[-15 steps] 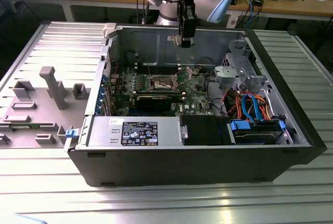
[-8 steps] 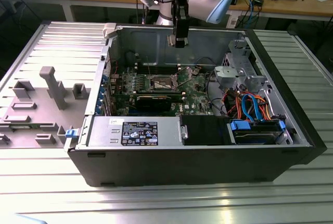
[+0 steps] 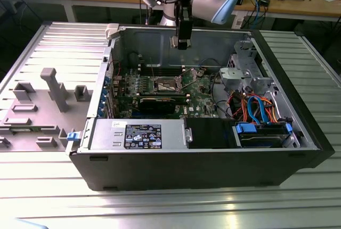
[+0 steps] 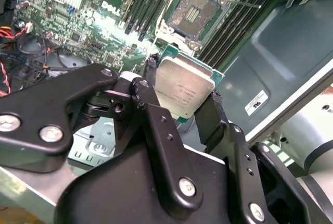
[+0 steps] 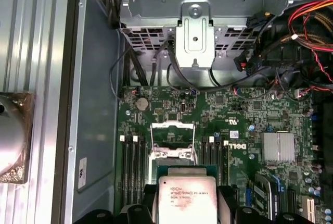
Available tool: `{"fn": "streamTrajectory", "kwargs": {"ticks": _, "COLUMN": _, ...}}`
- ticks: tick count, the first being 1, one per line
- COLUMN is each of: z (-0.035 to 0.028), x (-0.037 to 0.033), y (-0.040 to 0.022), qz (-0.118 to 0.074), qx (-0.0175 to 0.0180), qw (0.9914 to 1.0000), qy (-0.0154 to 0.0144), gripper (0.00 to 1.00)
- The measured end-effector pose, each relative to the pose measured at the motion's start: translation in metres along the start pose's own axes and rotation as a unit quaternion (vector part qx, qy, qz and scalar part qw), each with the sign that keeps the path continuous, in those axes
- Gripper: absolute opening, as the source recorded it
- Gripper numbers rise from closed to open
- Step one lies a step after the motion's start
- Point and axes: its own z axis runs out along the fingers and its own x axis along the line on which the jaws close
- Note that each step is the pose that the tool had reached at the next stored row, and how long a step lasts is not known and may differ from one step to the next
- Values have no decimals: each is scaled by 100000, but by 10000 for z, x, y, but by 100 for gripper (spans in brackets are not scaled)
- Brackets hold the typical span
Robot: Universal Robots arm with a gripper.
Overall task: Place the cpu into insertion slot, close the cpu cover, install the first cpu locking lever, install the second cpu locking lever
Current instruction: 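Place the cpu into insertion slot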
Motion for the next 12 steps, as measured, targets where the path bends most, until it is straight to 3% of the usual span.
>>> {"fn": "streamTrajectory", "kwargs": {"ticks": 2, "z": 6, "x": 0, "y": -1, "qz": 13, "qx": 403, "qw": 99999, "qy": -5, "gripper": 55}}
{"fn": "streamTrajectory", "kwargs": {"ticks": 9, "z": 9, "x": 0, "y": -1, "qz": 11, "qx": 405, "qw": 99999, "qy": 11, "gripper": 55}}
{"fn": "streamTrajectory", "kwargs": {"ticks": 12, "z": 10, "x": 0, "y": -30, "qz": 27, "qx": 395, "qw": 99999, "qy": 29, "gripper": 55}}
